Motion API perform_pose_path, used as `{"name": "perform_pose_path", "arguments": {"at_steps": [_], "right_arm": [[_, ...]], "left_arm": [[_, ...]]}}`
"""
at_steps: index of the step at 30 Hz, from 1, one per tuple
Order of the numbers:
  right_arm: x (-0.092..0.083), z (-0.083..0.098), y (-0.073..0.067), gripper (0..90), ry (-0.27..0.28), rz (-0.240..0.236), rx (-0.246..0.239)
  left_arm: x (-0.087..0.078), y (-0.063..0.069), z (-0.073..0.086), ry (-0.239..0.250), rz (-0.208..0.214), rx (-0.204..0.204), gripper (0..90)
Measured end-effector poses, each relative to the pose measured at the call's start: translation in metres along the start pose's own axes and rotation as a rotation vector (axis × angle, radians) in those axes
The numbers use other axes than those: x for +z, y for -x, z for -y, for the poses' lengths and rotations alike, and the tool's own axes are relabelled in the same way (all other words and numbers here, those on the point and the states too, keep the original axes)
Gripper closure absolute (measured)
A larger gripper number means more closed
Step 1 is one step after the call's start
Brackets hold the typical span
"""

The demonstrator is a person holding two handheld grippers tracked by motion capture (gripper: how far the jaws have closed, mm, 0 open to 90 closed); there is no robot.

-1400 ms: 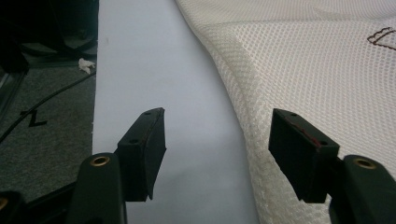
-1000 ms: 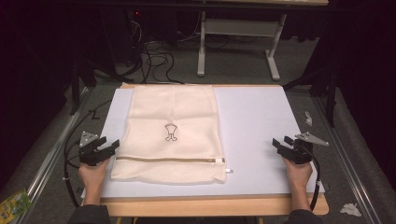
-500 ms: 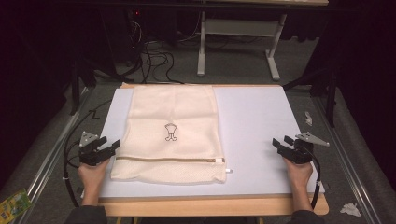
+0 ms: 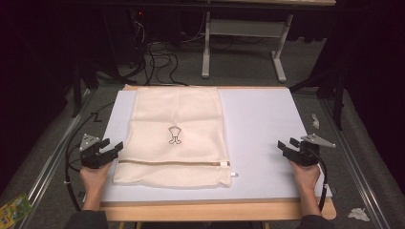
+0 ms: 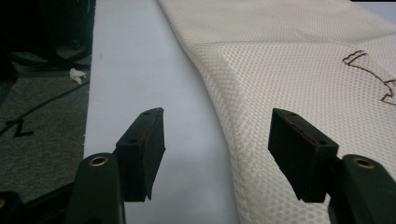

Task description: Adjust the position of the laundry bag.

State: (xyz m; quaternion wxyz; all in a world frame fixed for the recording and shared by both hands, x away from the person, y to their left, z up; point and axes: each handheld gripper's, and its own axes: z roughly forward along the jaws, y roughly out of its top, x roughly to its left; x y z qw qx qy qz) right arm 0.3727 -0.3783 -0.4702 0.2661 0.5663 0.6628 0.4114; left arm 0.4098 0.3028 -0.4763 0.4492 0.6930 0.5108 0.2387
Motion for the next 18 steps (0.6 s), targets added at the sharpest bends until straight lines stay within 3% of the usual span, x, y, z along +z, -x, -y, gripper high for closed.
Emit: {"name": "perform_pose_path", "arguments": {"at_steps": [2,13,18], "right_arm": [[-0.001,-0.004,-0.003,42.1,0.01,-0.021,0.002],[0.007,-0.005,-0.012,40.9,-0.016,-0.049,0.033],[0.007,-0.008,-0.02,41.9,-0.045,-0.069,0.011]], "left_arm": [[-0.001,0.0,-0.007,-0.016,0.033,-0.025,37.0],[-0.002,0.003,-0.009,-0.053,0.043,-0.026,35.0],[-0.002,0.008,-0.011,-0.079,0.069,-0.019,34.8]]}}
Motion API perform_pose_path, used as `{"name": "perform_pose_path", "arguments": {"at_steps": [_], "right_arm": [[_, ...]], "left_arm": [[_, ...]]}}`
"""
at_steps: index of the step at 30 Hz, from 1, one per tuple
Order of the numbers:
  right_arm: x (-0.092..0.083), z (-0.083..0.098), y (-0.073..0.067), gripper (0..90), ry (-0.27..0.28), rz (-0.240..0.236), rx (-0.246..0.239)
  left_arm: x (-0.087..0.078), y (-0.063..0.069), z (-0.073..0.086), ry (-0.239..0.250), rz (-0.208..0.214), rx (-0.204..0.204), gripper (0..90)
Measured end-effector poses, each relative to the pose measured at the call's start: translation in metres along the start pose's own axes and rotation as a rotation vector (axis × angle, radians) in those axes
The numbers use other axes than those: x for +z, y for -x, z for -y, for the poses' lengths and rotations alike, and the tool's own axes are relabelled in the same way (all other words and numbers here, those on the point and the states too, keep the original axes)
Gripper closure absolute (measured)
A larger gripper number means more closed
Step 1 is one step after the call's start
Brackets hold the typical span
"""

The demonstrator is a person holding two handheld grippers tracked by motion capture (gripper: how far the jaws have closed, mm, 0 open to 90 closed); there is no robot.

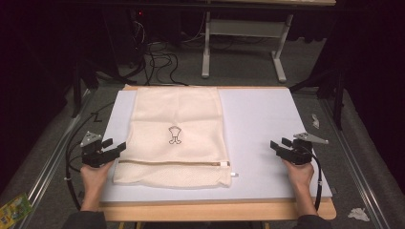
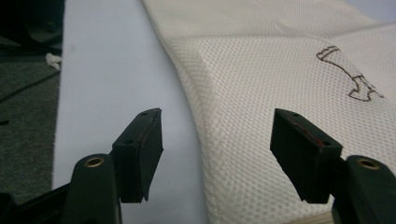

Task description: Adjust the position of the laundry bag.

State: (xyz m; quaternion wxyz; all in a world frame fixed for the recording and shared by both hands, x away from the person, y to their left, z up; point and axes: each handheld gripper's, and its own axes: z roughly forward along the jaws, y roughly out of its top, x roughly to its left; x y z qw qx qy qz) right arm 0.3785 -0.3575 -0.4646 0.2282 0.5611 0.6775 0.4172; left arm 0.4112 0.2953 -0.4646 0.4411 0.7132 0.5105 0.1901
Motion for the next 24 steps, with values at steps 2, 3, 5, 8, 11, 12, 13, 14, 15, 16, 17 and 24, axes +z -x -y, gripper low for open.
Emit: {"name": "perform_pose_path", "arguments": {"at_steps": [2,3,5,8,11,12,13,14,15,16,17,24], "right_arm": [[0.002,-0.003,-0.008,42.2,-0.011,-0.006,-0.003],[0.003,-0.004,-0.01,42.6,-0.012,-0.011,-0.011],[0.004,-0.005,-0.014,43.4,-0.016,-0.012,-0.013],[0.008,-0.007,-0.026,44.7,-0.036,-0.038,-0.038],[0.01,-0.009,-0.031,46.8,-0.052,-0.048,-0.051],[0.011,-0.009,-0.034,47.4,-0.067,-0.06,-0.056],[0.012,-0.009,-0.037,48.1,-0.076,-0.063,-0.068],[0.015,-0.009,-0.042,48.8,-0.088,-0.061,-0.094],[0.015,-0.009,-0.044,48.9,-0.09,-0.069,-0.093],[0.015,-0.009,-0.044,48.9,-0.09,-0.069,-0.093],[0.016,-0.01,-0.046,49.2,-0.09,-0.077,-0.102],[0.022,-0.011,-0.064,51.8,-0.09,-0.119,-0.112]], "left_arm": [[0.003,0.004,-0.001,-0.028,0.013,0.007,36.2],[0.003,0.005,-0.001,-0.034,0.014,0.011,36.3],[0.004,0.006,0.0,-0.04,0.023,0.009,36.7],[0.006,0.007,-0.001,-0.055,0.027,0.003,36.5],[0.006,0.009,-0.002,-0.068,0.029,0.012,36.5],[0.006,0.009,-0.002,-0.069,0.035,0.016,37.3],[0.006,0.01,-0.002,-0.072,0.034,0.017,37.3],[0.006,0.01,-0.002,-0.073,0.033,0.02,37.3],[0.006,0.01,-0.002,-0.078,0.032,0.024,37.4],[0.006,0.01,-0.001,-0.083,0.029,0.028,37.4],[0.006,0.01,-0.001,-0.088,0.028,0.026,37.3],[0.009,0.01,0.0,-0.092,0.017,0.007,34.6]]}}
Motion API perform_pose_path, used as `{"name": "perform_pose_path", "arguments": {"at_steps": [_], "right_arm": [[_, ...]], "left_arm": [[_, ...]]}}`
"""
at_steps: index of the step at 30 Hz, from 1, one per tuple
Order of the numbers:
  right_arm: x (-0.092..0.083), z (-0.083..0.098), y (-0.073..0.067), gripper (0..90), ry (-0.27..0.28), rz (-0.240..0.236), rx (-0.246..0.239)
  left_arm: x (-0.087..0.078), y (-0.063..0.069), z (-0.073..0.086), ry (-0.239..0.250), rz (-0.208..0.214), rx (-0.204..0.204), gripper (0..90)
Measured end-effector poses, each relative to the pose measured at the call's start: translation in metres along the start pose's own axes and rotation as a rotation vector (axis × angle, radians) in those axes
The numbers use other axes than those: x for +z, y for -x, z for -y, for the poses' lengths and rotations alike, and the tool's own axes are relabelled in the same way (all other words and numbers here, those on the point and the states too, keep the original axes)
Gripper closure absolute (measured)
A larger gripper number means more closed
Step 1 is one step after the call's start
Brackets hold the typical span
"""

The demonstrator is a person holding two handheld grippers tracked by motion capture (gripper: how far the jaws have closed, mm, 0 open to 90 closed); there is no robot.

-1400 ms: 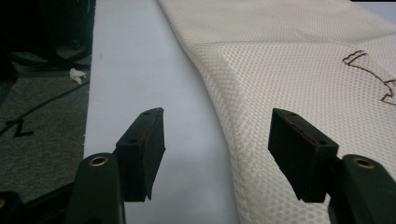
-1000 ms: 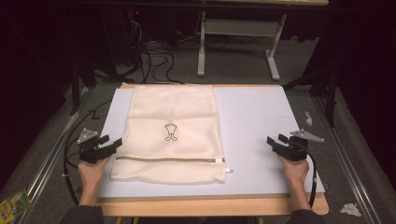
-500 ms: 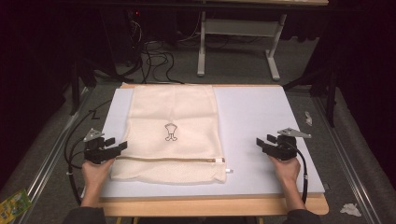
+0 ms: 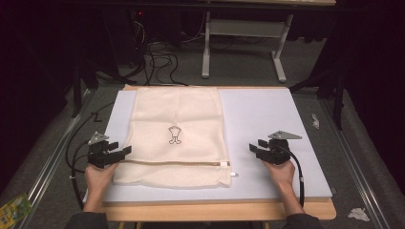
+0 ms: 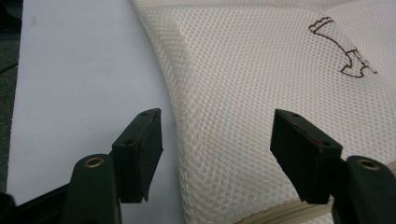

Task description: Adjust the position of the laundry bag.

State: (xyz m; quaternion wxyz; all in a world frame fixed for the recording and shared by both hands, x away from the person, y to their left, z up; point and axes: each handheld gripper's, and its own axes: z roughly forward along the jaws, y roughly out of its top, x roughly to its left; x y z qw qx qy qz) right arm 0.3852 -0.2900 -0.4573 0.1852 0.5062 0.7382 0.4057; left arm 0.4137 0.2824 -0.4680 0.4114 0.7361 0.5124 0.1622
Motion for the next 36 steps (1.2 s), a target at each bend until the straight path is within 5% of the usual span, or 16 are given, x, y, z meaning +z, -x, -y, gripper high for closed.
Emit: {"name": "perform_pose_path", "arguments": {"at_steps": [15,36], "right_arm": [[0.026,-0.009,-0.037,56.5,-0.064,-0.129,-0.035],[0.058,-0.028,-0.066,55.2,-0.214,-0.209,-0.027]], "left_arm": [[0.006,0.007,-0.002,-0.018,-0.021,0.015,36.3],[0.02,0.01,-0.005,-0.071,-0.04,-0.011,43.3]]}}
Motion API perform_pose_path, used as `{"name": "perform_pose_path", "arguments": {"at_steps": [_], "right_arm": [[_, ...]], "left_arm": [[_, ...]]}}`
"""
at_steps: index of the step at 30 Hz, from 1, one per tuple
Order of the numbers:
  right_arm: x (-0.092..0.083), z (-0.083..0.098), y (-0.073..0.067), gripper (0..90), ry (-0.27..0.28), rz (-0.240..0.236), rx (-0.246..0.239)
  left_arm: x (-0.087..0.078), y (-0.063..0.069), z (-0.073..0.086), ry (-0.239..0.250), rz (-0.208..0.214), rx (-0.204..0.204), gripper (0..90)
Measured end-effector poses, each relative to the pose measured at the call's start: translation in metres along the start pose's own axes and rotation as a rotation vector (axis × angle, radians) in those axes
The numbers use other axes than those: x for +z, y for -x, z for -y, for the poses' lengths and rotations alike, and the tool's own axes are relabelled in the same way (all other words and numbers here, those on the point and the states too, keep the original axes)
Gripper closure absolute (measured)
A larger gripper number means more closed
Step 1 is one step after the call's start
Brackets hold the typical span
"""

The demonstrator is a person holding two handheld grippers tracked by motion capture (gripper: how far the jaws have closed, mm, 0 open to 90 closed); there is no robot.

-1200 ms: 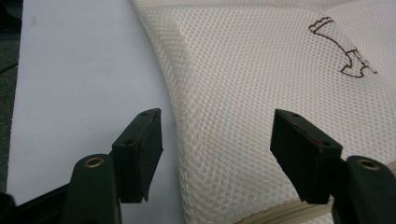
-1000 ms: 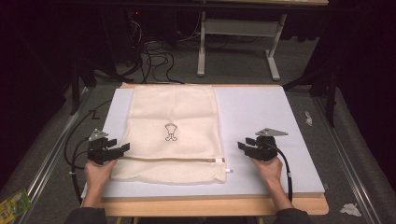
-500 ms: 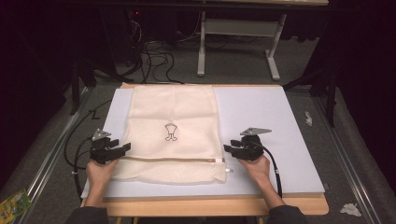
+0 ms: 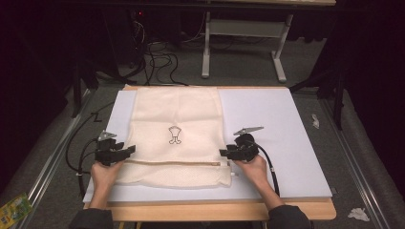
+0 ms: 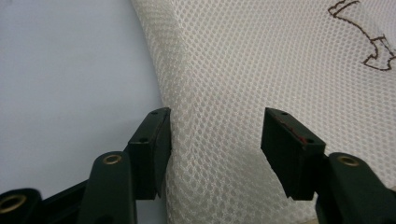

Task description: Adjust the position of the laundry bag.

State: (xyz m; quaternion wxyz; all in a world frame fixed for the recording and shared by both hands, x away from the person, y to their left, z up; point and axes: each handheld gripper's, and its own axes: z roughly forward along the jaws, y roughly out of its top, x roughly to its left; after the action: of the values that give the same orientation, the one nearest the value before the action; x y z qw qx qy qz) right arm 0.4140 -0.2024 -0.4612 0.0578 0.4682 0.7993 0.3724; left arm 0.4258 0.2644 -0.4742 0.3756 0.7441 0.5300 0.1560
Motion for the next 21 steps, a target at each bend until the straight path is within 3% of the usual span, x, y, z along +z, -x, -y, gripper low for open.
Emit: {"name": "perform_pose_path", "arguments": {"at_steps": [2,5,8,12,16,21], "right_arm": [[0.003,-0.002,0.0,55.5,-0.017,-0.007,0.011],[0.006,-0.005,-0.003,59.5,-0.024,-0.008,0.0],[0.009,-0.005,-0.003,64.4,-0.026,-0.009,0.0],[0.011,-0.005,-0.002,74.7,-0.042,-0.015,0.004],[0.009,-0.005,0.0,84.4,-0.031,-0.027,-0.012],[0.006,-0.005,0.002,86.5,-0.011,-0.03,-0.028]], "left_arm": [[0.001,0.001,-0.002,-0.014,-0.01,0.0,45.0],[0.001,0.005,-0.004,-0.028,-0.027,0.035,48.1],[0.002,0.006,-0.006,-0.046,-0.032,0.035,52.5],[0.004,0.005,-0.007,-0.052,-0.019,0.027,64.7],[0.001,0.008,-0.009,-0.057,-0.036,0.086,84.4],[-0.001,0.013,-0.014,-0.026,-0.014,0.098,86.2]]}}
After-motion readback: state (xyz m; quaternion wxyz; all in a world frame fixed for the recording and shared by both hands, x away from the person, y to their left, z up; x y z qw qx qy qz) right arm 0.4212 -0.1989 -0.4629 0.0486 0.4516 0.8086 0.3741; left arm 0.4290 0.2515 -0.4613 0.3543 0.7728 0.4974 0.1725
